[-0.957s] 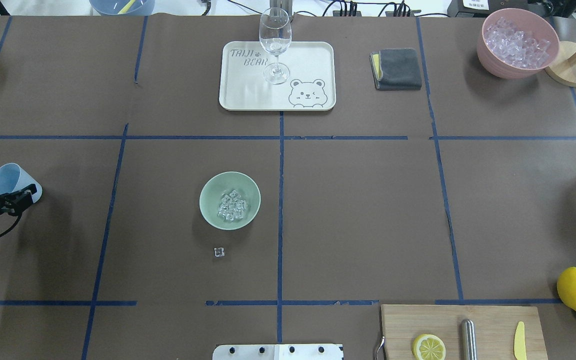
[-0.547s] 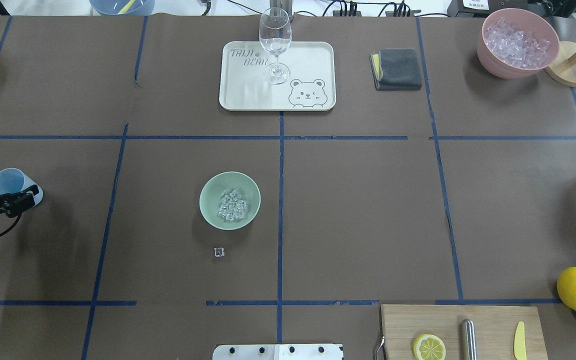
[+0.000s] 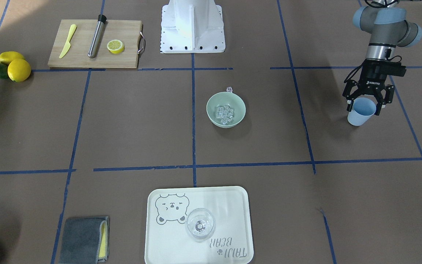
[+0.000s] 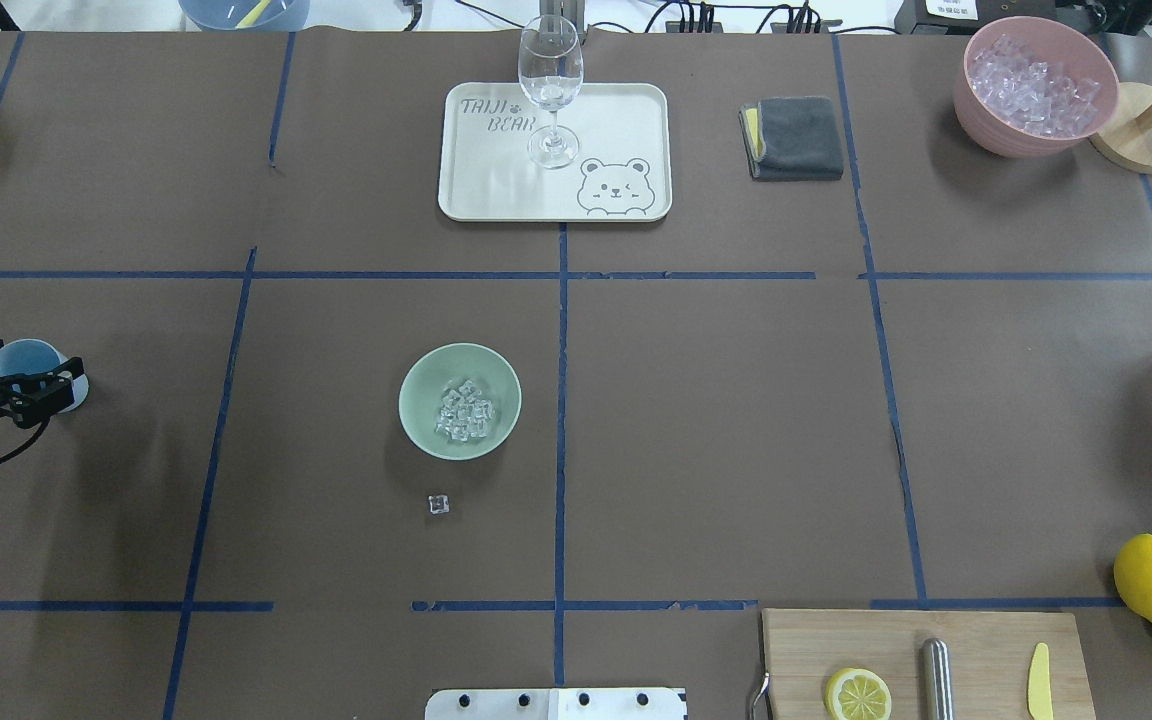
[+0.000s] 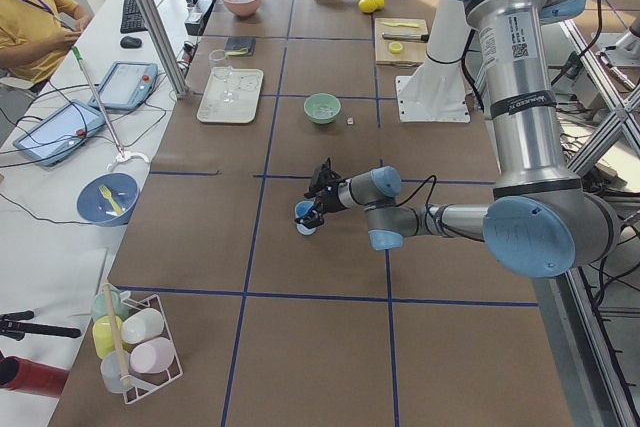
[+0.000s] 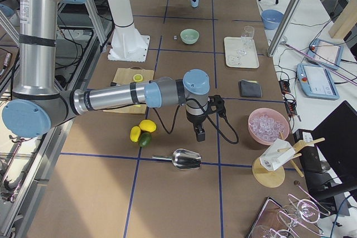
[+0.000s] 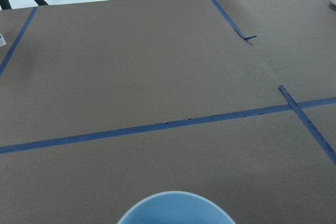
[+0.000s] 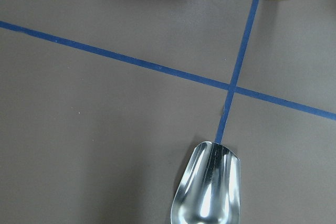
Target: Pour ice into bowl
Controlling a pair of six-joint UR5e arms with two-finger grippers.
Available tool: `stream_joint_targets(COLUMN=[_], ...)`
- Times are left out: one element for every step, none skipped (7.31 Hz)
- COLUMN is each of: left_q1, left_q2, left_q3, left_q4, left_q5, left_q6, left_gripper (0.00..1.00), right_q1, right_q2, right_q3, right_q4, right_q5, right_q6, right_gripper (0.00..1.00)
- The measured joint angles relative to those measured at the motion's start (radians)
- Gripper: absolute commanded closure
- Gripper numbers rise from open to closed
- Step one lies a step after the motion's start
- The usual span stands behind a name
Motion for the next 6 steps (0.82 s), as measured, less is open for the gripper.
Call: stream_joint_targets(left_q1=[-0.062,-0.138,-0.225,-0.323,-0.426,-0.516], left_q2=[-0.004,-0.011,-0.017,-0.026,-0.048,-0.070], left_q3=[-0.006,-0.011,-0.014,-0.021,-0.039,-0.070], left_q4=[0.000,0.002,0.011,0.039,0.115,0.225], left_q5=[-0.052,-0.110,-0.184,-0.280,-0.387,-0.468], left_q6=[0.060,0.130,0.199,0.272,0.361,0.468], left_gripper=[0.00,0.00,0.00,0.00,0.00,0.00], right_q1=[0.000,0.000,0.000,0.000,0.000,0.000], right_q2=[0.000,0.000,0.000,0.001,0.003,0.006], right_q3=[0.000,0.001,0.002,0.004,0.010,0.020], right_q4=[0.000,0.000,0.000,0.000,0.000,0.001], right_q5=[0.000,0.000,0.001,0.002,0.007,0.014], right_q6=[0.000,0.000,0.001,0.001,0.009,0.024], right_gripper=[0.00,0.00,0.00,0.00,0.00,0.00])
